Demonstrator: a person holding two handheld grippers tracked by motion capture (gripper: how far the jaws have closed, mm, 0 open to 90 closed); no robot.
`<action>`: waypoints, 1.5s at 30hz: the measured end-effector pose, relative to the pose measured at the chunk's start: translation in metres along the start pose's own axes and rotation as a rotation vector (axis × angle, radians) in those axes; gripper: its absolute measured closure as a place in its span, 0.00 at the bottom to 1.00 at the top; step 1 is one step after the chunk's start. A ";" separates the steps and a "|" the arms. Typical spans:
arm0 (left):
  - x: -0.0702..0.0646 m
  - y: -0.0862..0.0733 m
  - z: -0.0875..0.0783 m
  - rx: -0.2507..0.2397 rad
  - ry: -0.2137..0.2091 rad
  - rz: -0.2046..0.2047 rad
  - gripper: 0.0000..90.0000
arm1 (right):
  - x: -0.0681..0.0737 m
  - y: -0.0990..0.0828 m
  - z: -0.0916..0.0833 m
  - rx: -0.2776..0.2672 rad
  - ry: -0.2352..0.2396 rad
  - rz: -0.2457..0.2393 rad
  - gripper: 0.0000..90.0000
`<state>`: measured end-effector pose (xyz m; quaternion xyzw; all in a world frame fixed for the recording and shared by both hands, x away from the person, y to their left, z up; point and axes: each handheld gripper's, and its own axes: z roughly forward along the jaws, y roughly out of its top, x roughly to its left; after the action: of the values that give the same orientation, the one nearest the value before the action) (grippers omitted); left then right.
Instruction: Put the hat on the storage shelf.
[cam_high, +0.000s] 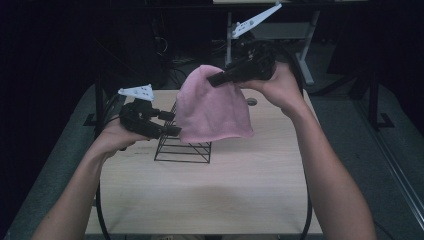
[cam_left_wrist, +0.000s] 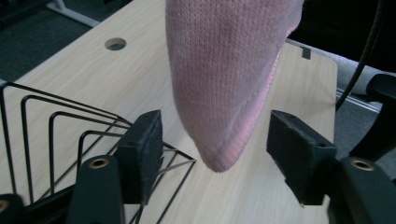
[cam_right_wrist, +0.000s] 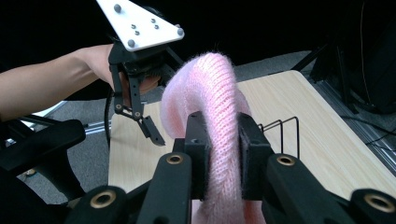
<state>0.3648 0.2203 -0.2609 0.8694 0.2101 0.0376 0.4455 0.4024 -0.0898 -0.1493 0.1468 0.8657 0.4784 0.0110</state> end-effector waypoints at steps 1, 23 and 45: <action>0.001 0.000 0.000 -0.001 -0.006 -0.004 0.46 | 0.000 0.001 0.001 -0.001 0.002 0.000 0.86; 0.015 -0.002 -0.024 0.004 0.053 -0.033 0.93 | -0.004 0.021 0.023 -0.029 0.016 -0.017 0.86; 0.055 -0.003 -0.027 0.059 0.179 -0.054 0.94 | -0.039 0.023 0.054 -0.052 -0.017 0.034 0.86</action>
<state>0.4072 0.2645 -0.2534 0.8694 0.2734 0.0968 0.4000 0.4540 -0.0442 -0.1638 0.1654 0.8501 0.4998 0.0140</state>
